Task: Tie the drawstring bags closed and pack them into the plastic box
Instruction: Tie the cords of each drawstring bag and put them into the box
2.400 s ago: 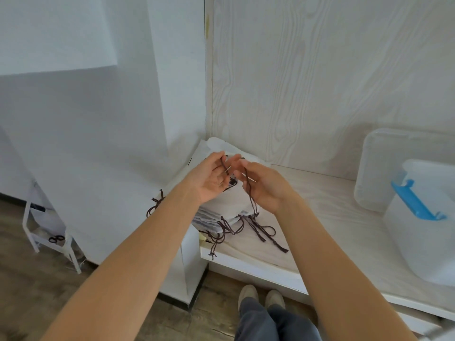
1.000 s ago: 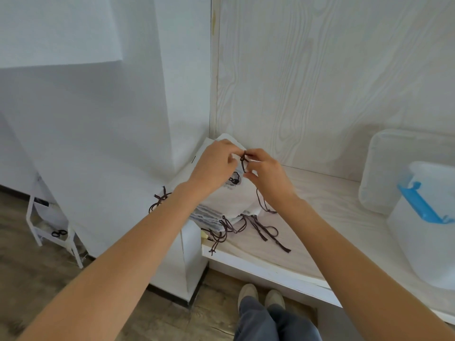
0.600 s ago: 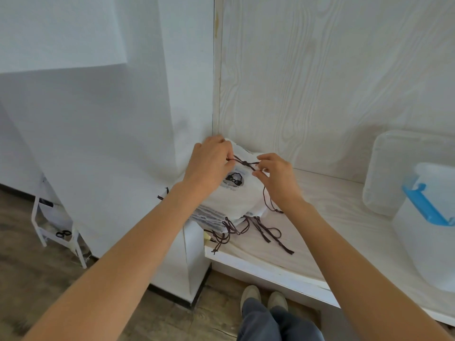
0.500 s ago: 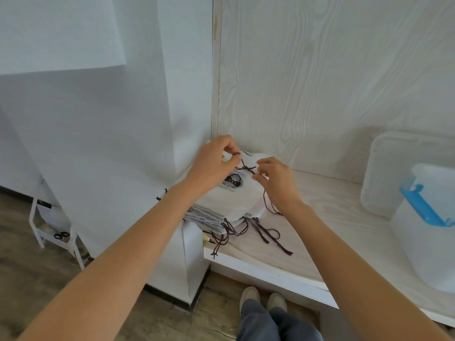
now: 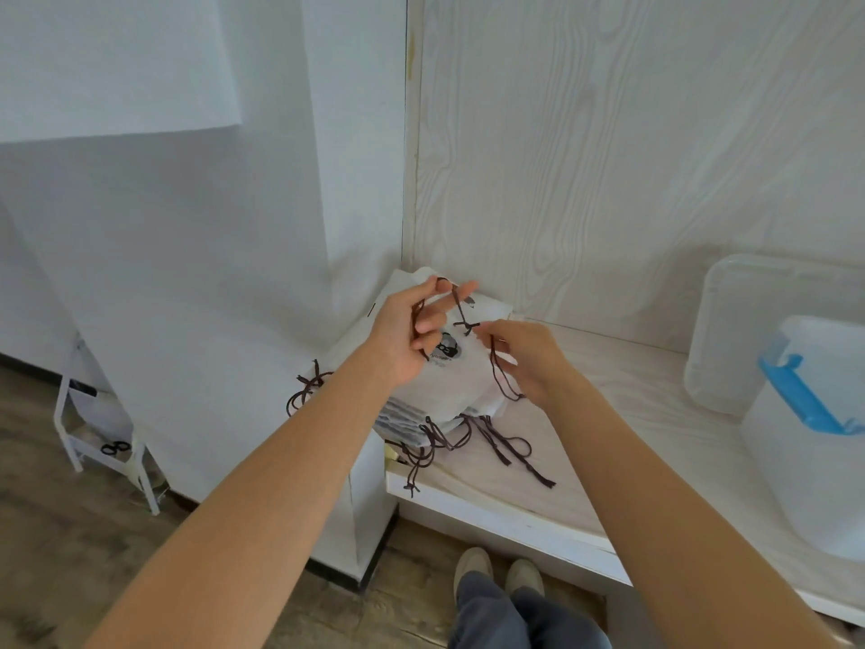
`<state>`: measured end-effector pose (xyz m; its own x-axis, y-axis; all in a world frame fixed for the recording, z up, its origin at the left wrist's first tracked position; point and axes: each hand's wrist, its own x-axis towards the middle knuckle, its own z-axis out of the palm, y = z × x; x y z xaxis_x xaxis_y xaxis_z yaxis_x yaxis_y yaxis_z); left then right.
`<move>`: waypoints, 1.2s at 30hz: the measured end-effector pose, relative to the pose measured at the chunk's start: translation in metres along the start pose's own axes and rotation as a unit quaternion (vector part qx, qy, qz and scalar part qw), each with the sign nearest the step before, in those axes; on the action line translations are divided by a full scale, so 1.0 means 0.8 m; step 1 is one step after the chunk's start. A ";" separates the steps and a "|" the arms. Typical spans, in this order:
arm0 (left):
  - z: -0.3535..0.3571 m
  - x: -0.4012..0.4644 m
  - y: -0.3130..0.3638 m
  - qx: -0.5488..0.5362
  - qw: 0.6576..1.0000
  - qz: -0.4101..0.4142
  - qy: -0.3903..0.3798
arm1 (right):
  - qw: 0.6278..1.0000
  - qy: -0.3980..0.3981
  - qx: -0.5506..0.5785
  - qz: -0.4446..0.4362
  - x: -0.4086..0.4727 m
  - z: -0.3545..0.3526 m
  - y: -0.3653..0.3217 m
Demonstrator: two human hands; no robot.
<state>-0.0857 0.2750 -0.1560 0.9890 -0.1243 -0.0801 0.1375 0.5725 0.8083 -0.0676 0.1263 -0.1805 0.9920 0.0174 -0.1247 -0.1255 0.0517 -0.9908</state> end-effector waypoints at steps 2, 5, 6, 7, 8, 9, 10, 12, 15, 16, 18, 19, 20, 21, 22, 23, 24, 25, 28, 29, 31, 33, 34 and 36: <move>-0.002 0.004 -0.006 -0.044 0.999 -0.014 -0.023 | 0.989 -0.015 0.133 0.058 0.001 -0.001 0.000; -0.005 0.007 -0.018 -0.013 0.999 -0.031 -0.009 | 0.942 -0.041 0.305 0.131 0.007 -0.005 -0.003; -0.007 0.008 -0.022 0.011 1.000 -0.028 0.009 | 0.925 -0.050 0.348 0.144 0.008 -0.007 -0.004; -0.011 0.008 -0.024 0.034 0.999 -0.019 0.028 | 0.909 -0.055 0.385 0.150 0.009 -0.010 -0.006; -0.015 0.009 -0.025 0.050 0.998 -0.008 0.044 | 0.895 -0.057 0.416 0.150 0.010 -0.013 -0.008; -0.019 0.010 -0.025 0.055 0.997 0.003 0.058 | 0.882 -0.054 0.445 0.149 0.011 -0.016 -0.009; -0.023 0.010 -0.024 0.052 0.996 0.011 0.069 | 0.867 -0.049 0.472 0.152 0.011 -0.018 -0.009; -0.030 0.010 -0.021 0.050 0.996 0.024 0.077 | 0.853 -0.041 0.500 0.146 0.010 -0.016 -0.007; -0.029 0.006 -0.017 0.146 0.986 0.048 0.059 | 0.892 -0.036 0.443 0.087 0.008 -0.011 -0.003; -0.026 0.003 -0.016 0.194 0.978 0.059 0.046 | 0.909 -0.041 0.409 0.066 0.008 -0.012 -0.004; -0.020 -0.004 -0.009 0.295 0.952 0.081 0.012 | 0.939 -0.075 0.334 0.027 0.008 -0.017 -0.009; -0.017 -0.007 -0.006 0.339 0.936 0.091 -0.006 | 0.953 -0.095 0.289 0.010 0.008 -0.019 -0.011; -0.012 -0.009 -0.003 0.374 0.922 0.102 -0.023 | 0.965 -0.109 0.236 -0.007 0.007 -0.020 -0.013; -0.006 -0.010 0.000 0.401 0.908 0.116 -0.039 | 0.976 -0.118 0.183 -0.022 0.007 -0.019 -0.014; -0.001 -0.011 0.002 0.428 0.892 0.133 -0.052 | 0.983 -0.120 0.137 -0.037 0.007 -0.017 -0.014; 0.005 -0.011 0.004 0.461 0.872 0.151 -0.064 | 0.987 -0.117 0.099 -0.051 0.006 -0.012 -0.014; 0.009 -0.011 0.007 0.496 0.848 0.170 -0.077 | 0.989 -0.112 0.072 -0.065 0.007 -0.008 -0.015; 0.013 -0.011 0.010 0.533 0.820 0.190 -0.089 | 0.989 -0.112 0.055 -0.079 0.007 -0.004 -0.016; 0.017 -0.004 0.024 0.655 0.709 0.244 -0.096 | 0.982 -0.158 0.039 -0.099 0.009 0.007 -0.019; 0.020 -0.003 0.029 0.699 0.661 0.257 -0.090 | 0.979 -0.172 0.039 -0.100 0.009 0.010 -0.019; 0.028 0.000 0.041 0.773 0.570 0.268 -0.076 | 0.980 -0.169 0.028 -0.104 0.007 0.013 -0.019; 0.034 0.002 0.052 0.811 0.517 0.264 -0.075 | 0.984 -0.141 0.000 -0.112 0.007 0.015 -0.020; 0.036 0.005 0.056 0.822 0.499 0.263 -0.078 | 0.985 -0.127 -0.012 -0.112 0.007 0.016 -0.020; 0.037 0.010 0.060 0.840 0.468 0.262 -0.083 | 0.988 -0.113 -0.018 -0.108 0.008 0.018 -0.020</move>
<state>-0.0724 0.2780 -0.1005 0.8258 -0.4644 0.3201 -0.4960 -0.8681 0.0203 -0.0596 0.1399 -0.1649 0.9674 0.2326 0.1007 0.0932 0.0430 -0.9947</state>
